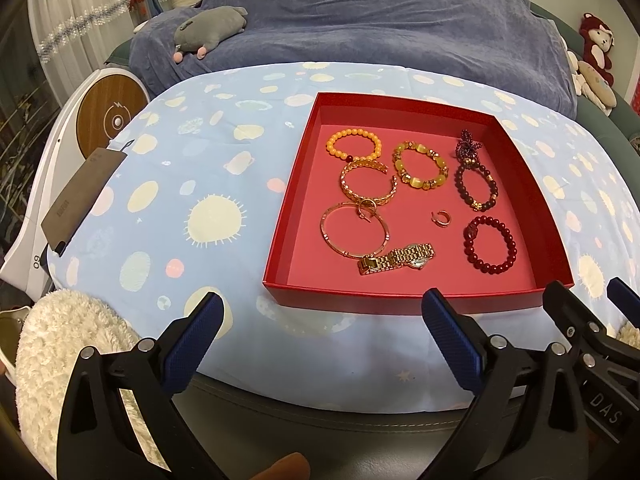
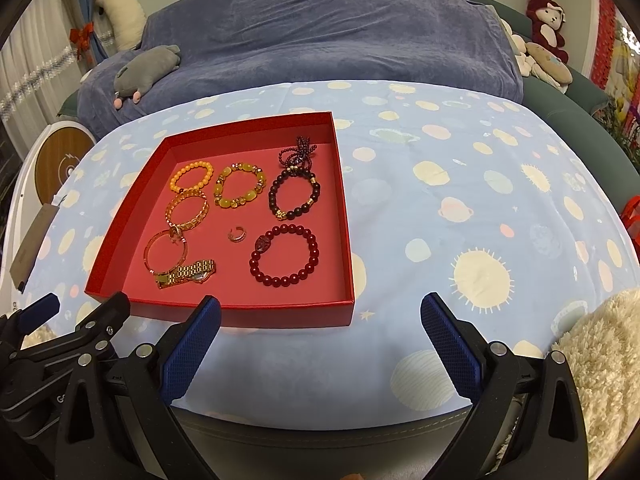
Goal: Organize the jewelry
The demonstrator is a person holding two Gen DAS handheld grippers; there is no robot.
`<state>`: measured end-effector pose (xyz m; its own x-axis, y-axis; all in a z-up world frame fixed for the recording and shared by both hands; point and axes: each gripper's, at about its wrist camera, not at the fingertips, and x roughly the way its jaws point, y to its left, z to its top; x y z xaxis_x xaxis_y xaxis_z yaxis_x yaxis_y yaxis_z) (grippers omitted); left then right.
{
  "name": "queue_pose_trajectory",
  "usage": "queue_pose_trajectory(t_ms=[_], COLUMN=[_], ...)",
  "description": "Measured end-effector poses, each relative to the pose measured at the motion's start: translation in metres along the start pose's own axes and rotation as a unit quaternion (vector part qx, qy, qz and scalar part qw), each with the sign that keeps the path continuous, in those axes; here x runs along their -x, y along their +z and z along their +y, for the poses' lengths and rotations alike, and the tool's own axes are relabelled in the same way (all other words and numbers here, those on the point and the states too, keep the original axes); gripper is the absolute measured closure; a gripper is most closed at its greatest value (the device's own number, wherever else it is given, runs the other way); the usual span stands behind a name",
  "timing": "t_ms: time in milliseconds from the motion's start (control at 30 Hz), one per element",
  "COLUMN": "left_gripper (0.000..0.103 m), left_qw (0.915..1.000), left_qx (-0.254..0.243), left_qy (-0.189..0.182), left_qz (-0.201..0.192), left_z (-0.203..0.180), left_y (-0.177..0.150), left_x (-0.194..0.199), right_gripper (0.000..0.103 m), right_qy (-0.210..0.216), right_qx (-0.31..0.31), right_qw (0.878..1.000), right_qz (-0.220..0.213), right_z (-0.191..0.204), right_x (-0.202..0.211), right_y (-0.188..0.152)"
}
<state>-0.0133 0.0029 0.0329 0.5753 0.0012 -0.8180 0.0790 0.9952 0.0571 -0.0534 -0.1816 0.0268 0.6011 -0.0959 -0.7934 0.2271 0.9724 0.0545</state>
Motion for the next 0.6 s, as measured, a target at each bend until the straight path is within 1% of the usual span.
queue_pose_trajectory(t_ms=[600], left_gripper=[0.008], left_qw=[1.0], left_qx=[0.002], left_qy=[-0.001], left_qz=[0.004], left_z=[-0.0001], left_y=[-0.0026], left_x=[-0.002], right_gripper=[0.007], right_qy=[-0.002], right_qx=[0.002], right_qw=[1.0], right_qz=[0.0], right_z=[0.0005], right_x=[-0.0001], right_y=[-0.0017])
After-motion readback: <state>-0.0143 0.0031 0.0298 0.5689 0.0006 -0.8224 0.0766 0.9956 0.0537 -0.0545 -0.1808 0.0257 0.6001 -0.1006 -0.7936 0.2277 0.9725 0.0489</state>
